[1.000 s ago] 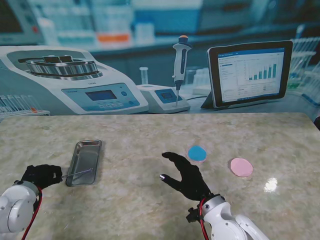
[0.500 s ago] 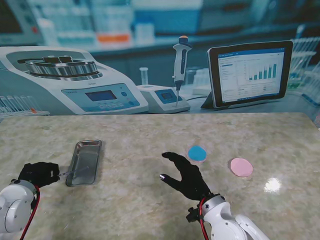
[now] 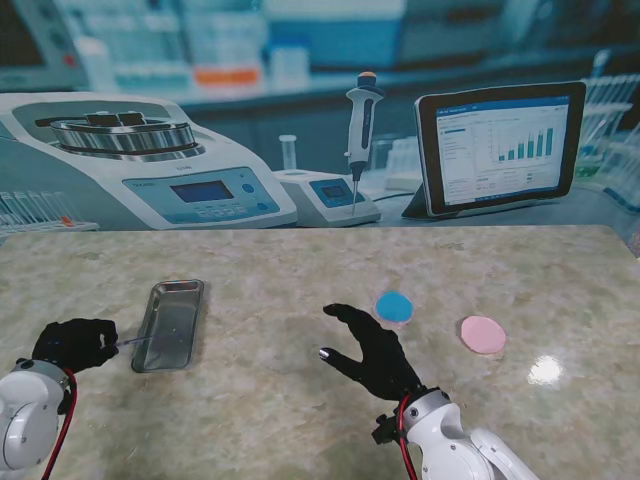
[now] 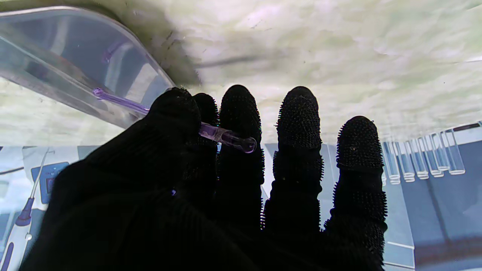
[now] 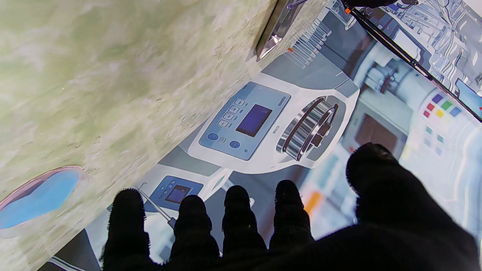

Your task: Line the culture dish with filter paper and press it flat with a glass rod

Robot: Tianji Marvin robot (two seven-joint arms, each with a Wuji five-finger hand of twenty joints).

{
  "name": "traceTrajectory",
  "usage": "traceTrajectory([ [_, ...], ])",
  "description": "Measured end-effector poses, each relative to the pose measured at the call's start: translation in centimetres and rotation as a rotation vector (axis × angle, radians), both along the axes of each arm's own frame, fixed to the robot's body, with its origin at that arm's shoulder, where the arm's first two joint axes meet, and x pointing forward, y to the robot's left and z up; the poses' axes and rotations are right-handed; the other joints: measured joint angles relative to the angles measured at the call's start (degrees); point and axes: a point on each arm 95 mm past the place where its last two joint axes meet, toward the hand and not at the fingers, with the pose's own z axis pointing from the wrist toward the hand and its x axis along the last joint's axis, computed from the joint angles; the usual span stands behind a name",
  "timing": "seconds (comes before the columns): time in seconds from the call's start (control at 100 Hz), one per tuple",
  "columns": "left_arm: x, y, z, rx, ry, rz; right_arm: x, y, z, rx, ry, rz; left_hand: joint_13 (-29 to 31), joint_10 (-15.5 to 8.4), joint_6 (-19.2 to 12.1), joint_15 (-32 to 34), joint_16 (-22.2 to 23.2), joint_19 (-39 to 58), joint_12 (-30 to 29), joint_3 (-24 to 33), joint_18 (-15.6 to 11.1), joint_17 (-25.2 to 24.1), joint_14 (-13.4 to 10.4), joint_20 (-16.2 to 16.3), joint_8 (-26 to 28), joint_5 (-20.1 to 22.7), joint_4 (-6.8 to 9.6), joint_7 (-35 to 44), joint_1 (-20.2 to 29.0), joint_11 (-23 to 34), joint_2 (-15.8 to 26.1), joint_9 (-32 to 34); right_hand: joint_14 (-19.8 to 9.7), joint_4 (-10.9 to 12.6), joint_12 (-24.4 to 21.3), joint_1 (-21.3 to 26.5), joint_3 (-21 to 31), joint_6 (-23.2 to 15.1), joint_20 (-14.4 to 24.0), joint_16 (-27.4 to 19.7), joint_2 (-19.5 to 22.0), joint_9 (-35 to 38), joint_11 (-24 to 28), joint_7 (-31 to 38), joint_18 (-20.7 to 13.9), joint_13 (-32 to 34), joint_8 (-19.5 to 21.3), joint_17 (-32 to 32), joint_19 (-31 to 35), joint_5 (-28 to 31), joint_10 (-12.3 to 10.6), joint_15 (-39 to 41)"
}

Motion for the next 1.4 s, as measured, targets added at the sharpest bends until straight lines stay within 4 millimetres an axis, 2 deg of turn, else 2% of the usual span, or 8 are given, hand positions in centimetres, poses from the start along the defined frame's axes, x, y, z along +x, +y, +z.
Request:
traceTrajectory([
  [0.18,-0.3,0.1,0.5,-0.025,-0.031,-0.002,0.0,0.0,0.0,0.000,-0.001,-0.001,0.8,-0.9,-0.9,0.6,0.0,0.5,0.6,3.3,0.1,0.9,0.0,0.2,2.2,0.6,-1.71,0.4,-1.3,0.1,-1.4,0.7,0.0,0.0,0.0,0.0,0.0,0.0,0.0,0.0,0.0,0.0,0.1,0.0,0.0,0.0,-0.4,0.0,0.0,0.0,0.0,0.0],
  [0.39,-0.9,-0.2,1.5,-0.078,-0.078,-0.021,0.0,-0.1,0.1,-0.012,-0.013,-0.003,0.8,-1.1,-1.5,0.6,0.1,0.5,1.4,5.0,0.1,1.1,0.0,0.2,3.2,0.6,-2.23,0.8,-2.0,0.6,-2.0,0.7,-0.2,0.0,0.5,0.0,0.0,0.0,0.0,0.0,0.0,0.0,0.8,1.4,0.0,0.0,-0.9,0.0,0.0,0.0,0.0,0.0],
  [0.59,-1.7,-1.5,2.7,-0.135,-0.120,-0.073,0.0,-0.2,0.2,-0.018,-0.024,-0.005,0.8,-1.1,-1.5,0.6,0.3,0.6,1.5,5.5,0.2,1.2,0.0,0.3,3.9,0.6,-2.23,0.8,-2.0,0.7,-2.0,2.0,-0.2,0.0,0.9,0.1,0.0,0.1,0.0,0.0,0.0,0.0,2.3,2.8,-0.6,0.0,-1.0,0.1,0.3,0.0,0.0,0.0],
  [0.71,-2.2,-2.6,3.5,-0.181,-0.144,-0.116,0.0,-0.4,0.6,-0.025,-0.039,-0.005,0.8,-1.1,-1.5,0.7,0.4,0.8,1.5,5.8,0.2,1.2,0.0,0.3,4.6,0.6,-2.23,0.8,-2.0,0.7,-2.0,2.1,-0.2,0.0,1.1,0.7,0.0,0.1,0.1,0.0,0.0,0.0,3.0,4.2,-0.6,0.0,-1.1,0.1,0.9,0.0,0.0,0.0],
  [0.91,-3.1,-4.9,4.7,-0.276,-0.173,-0.183,0.0,-0.7,1.2,-0.027,-0.064,0.009,0.8,-1.1,-1.5,1.2,0.6,1.0,1.6,6.1,0.6,1.2,0.0,0.3,5.2,0.6,-2.23,0.8,-2.0,0.8,-2.0,2.4,-0.2,0.5,2.1,1.3,0.0,-0.3,0.7,0.7,0.0,0.0,7.0,7.5,-0.6,0.1,-3.6,0.9,2.9,0.2,0.0,2.9],
  [1.22,-4.3,-9.4,6.1,-0.378,-0.202,-0.305,-0.2,-0.8,2.5,-0.030,-0.114,0.074,0.8,-1.1,-1.5,1.3,0.6,1.2,2.1,6.1,0.7,1.2,0.0,0.4,5.9,0.6,-2.23,0.8,-2.0,1.4,-2.0,2.5,-0.3,1.6,2.8,3.1,0.6,-3.6,1.7,1.2,-0.1,2.5,9.6,10.4,-0.6,3.0,-4.7,3.6,5.9,1.0,0.0,4.9],
  [1.26,-4.4,-10.1,6.3,-0.393,-0.204,-0.323,-0.2,-0.8,2.6,-0.033,-0.121,0.085,0.8,-1.1,-1.5,1.3,0.6,1.3,2.2,6.2,0.7,1.2,0.0,0.4,6.0,0.6,-2.23,0.8,-2.0,1.5,-2.0,2.5,-0.3,1.7,3.0,3.1,1.1,-4.5,2.3,1.6,-0.2,3.6,9.4,10.5,-0.6,3.7,-5.5,4.1,6.7,3.1,0.0,5.9],
  [1.4,-4.9,-12.0,6.5,-0.442,-0.203,-0.379,-0.5,-0.6,3.2,-0.036,-0.139,0.132,0.8,-1.1,-1.5,1.3,0.7,1.3,2.2,6.2,0.7,1.2,0.0,0.6,6.1,0.6,-2.23,0.8,-2.0,1.5,-2.0,2.5,0.1,1.7,4.8,3.1,2.4,-6.4,3.8,3.5,-0.9,5.5,10.3,13.2,-0.6,5.6,-5.2,5.5,9.3,4.6,0.0,7.9],
])
